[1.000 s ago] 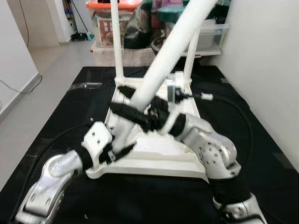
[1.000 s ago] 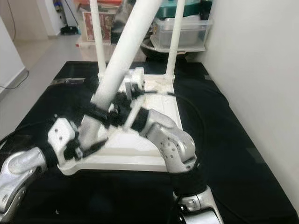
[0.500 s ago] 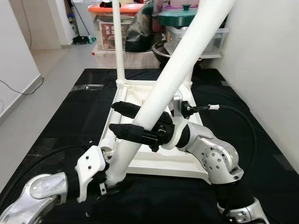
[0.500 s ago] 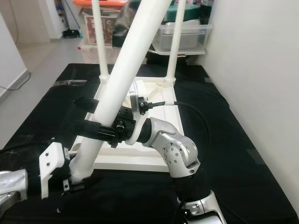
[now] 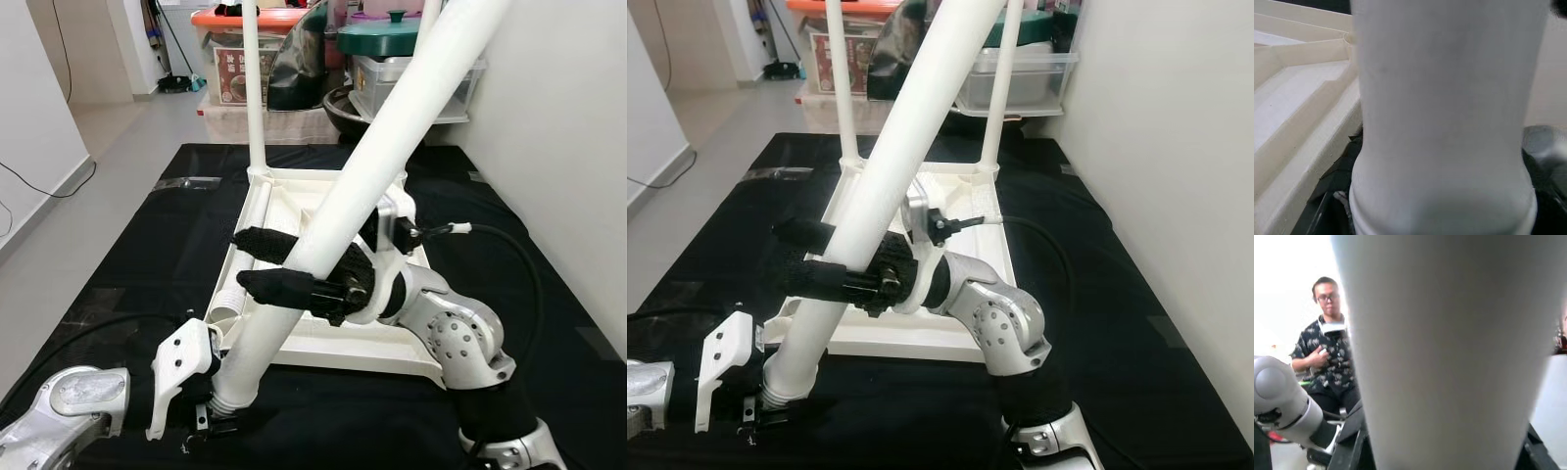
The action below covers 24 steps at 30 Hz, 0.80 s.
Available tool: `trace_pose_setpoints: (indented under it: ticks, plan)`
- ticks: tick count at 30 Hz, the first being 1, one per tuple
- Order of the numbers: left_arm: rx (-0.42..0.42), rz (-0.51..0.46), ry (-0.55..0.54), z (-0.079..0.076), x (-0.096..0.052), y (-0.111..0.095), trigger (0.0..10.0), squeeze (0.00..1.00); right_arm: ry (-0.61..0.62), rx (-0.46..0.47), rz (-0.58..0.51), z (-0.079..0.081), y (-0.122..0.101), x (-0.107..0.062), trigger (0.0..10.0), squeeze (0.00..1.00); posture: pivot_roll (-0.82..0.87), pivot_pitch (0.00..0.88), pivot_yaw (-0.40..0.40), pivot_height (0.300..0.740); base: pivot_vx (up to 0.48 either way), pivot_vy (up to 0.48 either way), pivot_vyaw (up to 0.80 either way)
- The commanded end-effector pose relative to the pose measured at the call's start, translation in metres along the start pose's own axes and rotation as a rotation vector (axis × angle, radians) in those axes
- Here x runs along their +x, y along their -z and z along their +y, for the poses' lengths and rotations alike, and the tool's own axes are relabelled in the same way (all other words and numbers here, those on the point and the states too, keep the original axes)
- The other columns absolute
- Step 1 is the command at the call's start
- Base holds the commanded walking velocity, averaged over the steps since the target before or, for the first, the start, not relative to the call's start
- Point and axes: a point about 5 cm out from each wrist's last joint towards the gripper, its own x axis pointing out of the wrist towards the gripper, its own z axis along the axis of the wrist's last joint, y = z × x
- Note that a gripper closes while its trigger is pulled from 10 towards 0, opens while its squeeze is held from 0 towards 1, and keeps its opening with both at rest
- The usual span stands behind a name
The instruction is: Building children table
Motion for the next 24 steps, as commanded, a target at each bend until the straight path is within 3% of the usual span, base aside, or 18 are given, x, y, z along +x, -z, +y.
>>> trace_pose_setpoints:
  ticks: [1, 12, 13, 15, 16, 17, 19, 21, 24]
  plan:
    - [0.008, 0.049, 0.008, 0.001, -0.001, 0.004, 10.0, 0.00, -0.050, 0.007, -0.009, 0.005, -0.001, 0.005, 0.0, 0.00, 0.12, 0.000, -0.026, 0.740, 0.000, 0.000, 0.00]
    - [-0.019, -0.004, 0.024, 0.006, 0.008, 0.001, 10.0, 0.00, -0.078, 0.045, -0.042, 0.010, 0.004, 0.007, 0.0, 0.00, 0.11, 0.000, -0.025, 0.740, 0.000, 0.000, 0.00]
    - [-0.018, -0.011, 0.022, 0.007, 0.008, 0.000, 10.0, 0.16, -0.077, 0.046, -0.046, 0.010, 0.004, 0.007, 0.0, 0.00, 0.11, 0.000, -0.025, 0.740, 0.000, 0.000, 0.00]
    - [-0.018, -0.011, 0.022, 0.007, 0.008, 0.000, 10.0, 0.16, -0.077, 0.046, -0.046, 0.010, 0.004, 0.007, 0.0, 0.00, 0.11, 0.000, -0.025, 0.740, 0.000, 0.000, 0.00]
    - [-0.016, -0.044, -0.040, 0.015, 0.008, -0.001, 10.0, 1.00, -0.073, 0.050, -0.053, 0.011, 0.004, 0.007, 0.0, 0.00, 0.10, 0.000, -0.027, 0.740, 0.000, 0.000, 0.00]
    - [-0.016, -0.044, -0.040, 0.015, 0.008, -0.001, 10.0, 1.00, -0.073, 0.050, -0.053, 0.011, 0.004, 0.007, 0.0, 0.00, 0.10, 0.000, -0.027, 0.740, 0.000, 0.000, 0.00]
    - [-0.017, -0.110, -0.172, 0.030, 0.002, -0.007, 10.0, 1.00, -0.045, 0.048, -0.067, 0.009, 0.003, 0.005, 0.0, 0.00, 0.11, 0.000, -0.029, 0.740, 0.000, 0.000, 0.00]
    - [-0.018, -0.136, -0.237, 0.037, -0.003, -0.009, 10.0, 1.00, -0.014, 0.035, -0.074, 0.006, 0.000, 0.003, 0.0, 0.00, 0.10, 0.000, -0.028, 0.740, 0.000, 0.000, 0.00]
    - [-0.020, -0.153, -0.282, 0.042, -0.009, -0.012, 10.0, 1.00, 0.028, 0.014, -0.082, 0.000, -0.003, 0.000, 0.0, 0.00, 0.10, 0.000, -0.028, 0.740, 0.000, 0.000, 0.00]
